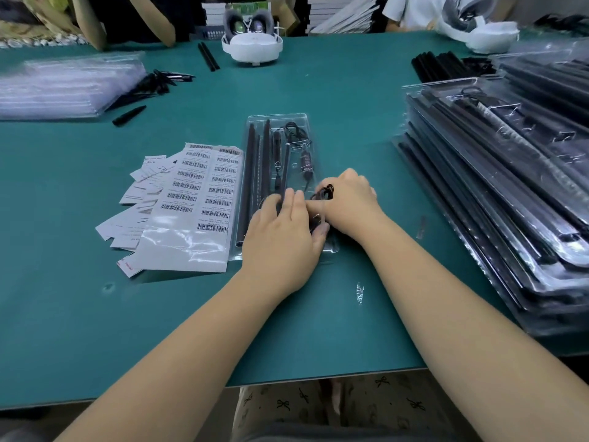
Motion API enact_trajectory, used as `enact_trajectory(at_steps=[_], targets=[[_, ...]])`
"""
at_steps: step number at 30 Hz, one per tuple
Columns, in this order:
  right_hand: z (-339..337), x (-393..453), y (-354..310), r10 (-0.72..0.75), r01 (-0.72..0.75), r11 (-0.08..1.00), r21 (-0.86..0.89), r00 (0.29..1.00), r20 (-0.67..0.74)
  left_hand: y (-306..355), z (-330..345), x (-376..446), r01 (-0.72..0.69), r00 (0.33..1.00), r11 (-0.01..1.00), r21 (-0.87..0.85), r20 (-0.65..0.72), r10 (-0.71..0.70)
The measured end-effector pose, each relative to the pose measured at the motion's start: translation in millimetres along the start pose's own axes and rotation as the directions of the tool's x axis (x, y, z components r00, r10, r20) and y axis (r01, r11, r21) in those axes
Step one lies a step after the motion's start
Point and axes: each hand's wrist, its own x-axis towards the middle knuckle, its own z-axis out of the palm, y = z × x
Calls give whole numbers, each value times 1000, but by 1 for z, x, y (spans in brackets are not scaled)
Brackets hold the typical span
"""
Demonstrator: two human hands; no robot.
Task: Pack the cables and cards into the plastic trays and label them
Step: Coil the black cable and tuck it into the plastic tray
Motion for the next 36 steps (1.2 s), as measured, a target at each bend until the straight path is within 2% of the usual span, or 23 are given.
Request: enact_trajectory(at_steps=[3, 5, 11, 15, 20, 25, 27, 29, 31, 33, 36], targets=[[1, -8, 1, 69, -45, 980, 196, 991, -116, 2, 1, 2, -9, 999, 999, 36, 43, 8], [0, -10, 3, 95, -50, 955, 291, 985, -143, 2, 1, 4, -2, 999, 999, 45, 39, 0], [-19, -11, 23, -102, 90, 897, 434, 995, 5, 2, 2, 4, 8, 999, 999, 46, 46, -10], [-20, -10, 26, -166, 151, 949, 277, 986, 31, 1, 3, 3, 12, 998, 999, 34, 55, -14], [-12, -7, 22, 21, -2, 926, 377, 999, -46, 1, 3, 2, -6, 998, 999, 50, 59, 3], [-11, -8, 20, -61, 79, 955, 287, 996, -72, -11, -6, 5, -105, 988, 992, 68, 125, 96], [-11, -9, 19, -81, 98, 959, 264, 994, -74, -22, -11, 4, -159, 970, 987, 10, 188, 154], [-14, -12, 16, -114, 118, 971, 209, 993, -31, -30, -14, 5, -143, 961, 984, -109, 225, 164], [-20, -16, 16, -157, 145, 979, 143, 984, 78, -33, -13, 7, -142, 957, 979, -143, 232, 173], [-24, -20, 17, -173, 143, 972, 185, 972, 158, -31, -11, 7, -163, 957, 982, -100, 227, 182], [-25, -24, 18, -77, 42, 941, 335, 993, 91, -30, -10, 7, -162, 960, 985, -54, 223, 170]])
